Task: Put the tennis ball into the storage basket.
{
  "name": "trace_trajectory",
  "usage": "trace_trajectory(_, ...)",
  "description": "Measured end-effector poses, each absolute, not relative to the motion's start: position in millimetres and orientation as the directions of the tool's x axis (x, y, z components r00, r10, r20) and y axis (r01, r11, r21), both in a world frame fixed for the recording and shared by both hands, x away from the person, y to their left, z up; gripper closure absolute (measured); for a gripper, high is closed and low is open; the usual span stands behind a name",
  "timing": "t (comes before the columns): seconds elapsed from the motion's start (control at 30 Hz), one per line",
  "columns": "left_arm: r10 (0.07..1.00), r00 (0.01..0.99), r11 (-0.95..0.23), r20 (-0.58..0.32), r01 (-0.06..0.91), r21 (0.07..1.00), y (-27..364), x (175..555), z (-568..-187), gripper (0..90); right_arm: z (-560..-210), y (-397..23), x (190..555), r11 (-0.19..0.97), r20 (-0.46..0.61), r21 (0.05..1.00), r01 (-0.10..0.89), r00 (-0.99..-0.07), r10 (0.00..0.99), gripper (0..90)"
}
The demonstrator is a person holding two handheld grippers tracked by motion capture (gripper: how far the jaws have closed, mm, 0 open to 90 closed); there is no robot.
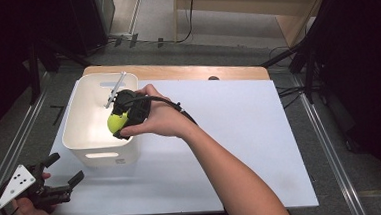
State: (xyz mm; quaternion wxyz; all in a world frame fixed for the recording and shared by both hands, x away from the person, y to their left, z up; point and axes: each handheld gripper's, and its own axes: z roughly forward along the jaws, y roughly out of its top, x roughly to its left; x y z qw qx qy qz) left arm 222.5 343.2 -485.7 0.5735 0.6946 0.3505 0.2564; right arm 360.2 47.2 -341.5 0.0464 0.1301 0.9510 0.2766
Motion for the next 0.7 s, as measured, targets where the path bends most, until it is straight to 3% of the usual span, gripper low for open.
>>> trace_trajectory(0.7,0.781,0.623,-0.098,-0.045,0.194,0.976,343,223,-486,0.0,-360,57,364,0.832,-0.005,0.505,0.229,-0.963,0.269,23.7)
